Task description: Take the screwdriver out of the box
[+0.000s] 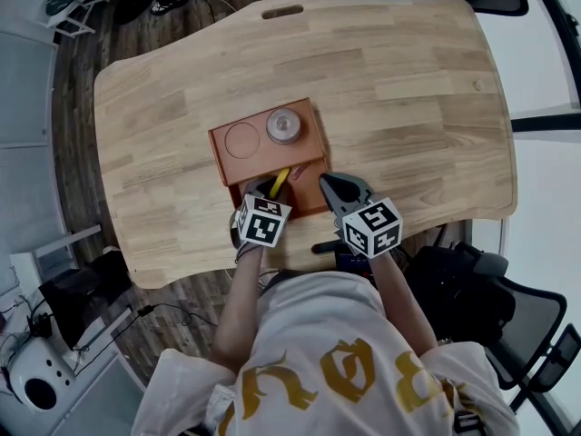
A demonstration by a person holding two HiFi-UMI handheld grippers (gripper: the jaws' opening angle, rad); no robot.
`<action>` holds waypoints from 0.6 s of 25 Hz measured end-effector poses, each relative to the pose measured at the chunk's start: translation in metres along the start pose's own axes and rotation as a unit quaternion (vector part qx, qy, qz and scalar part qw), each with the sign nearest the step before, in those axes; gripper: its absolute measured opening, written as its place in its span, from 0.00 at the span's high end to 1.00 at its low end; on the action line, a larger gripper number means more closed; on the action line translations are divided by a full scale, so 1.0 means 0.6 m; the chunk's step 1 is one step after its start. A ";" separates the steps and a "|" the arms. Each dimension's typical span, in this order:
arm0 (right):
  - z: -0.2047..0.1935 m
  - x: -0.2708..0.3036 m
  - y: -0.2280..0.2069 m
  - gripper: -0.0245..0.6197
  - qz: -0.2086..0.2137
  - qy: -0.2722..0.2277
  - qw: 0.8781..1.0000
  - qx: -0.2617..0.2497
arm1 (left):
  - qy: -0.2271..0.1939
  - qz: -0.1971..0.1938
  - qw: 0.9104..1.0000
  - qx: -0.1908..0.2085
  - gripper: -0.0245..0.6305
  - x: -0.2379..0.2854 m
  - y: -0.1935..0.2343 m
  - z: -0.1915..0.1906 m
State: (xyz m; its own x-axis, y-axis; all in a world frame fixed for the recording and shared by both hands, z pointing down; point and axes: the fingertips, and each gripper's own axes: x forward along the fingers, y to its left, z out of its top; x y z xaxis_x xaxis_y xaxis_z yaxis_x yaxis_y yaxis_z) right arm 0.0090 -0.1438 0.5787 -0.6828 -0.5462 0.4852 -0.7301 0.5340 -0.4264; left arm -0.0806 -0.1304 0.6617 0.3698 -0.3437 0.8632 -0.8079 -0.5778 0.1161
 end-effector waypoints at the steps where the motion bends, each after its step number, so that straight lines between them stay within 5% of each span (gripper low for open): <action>1: 0.001 -0.001 0.001 0.95 0.000 -0.001 1.000 0.000 | -0.005 0.002 1.000 0.012 0.84 -0.003 -0.003 0.003; 4: 0.003 -0.004 0.006 0.95 0.001 -0.005 1.000 0.001 | -0.012 0.006 0.999 0.050 0.84 -0.007 -0.012 0.011; 15: 0.002 -0.026 0.019 0.95 -0.005 -0.015 1.000 -0.003 | -0.040 0.010 0.996 0.081 0.84 -0.032 -0.032 0.024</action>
State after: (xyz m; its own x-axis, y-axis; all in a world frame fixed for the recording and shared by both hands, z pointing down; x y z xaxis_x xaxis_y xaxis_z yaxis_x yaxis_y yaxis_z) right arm 0.0113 -0.1296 0.5651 -0.6761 -0.5710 0.4656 -0.7367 0.5319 -0.4175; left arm -0.0658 -0.1235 0.6358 0.3949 -0.4096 0.8223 -0.7333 -0.6797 0.0136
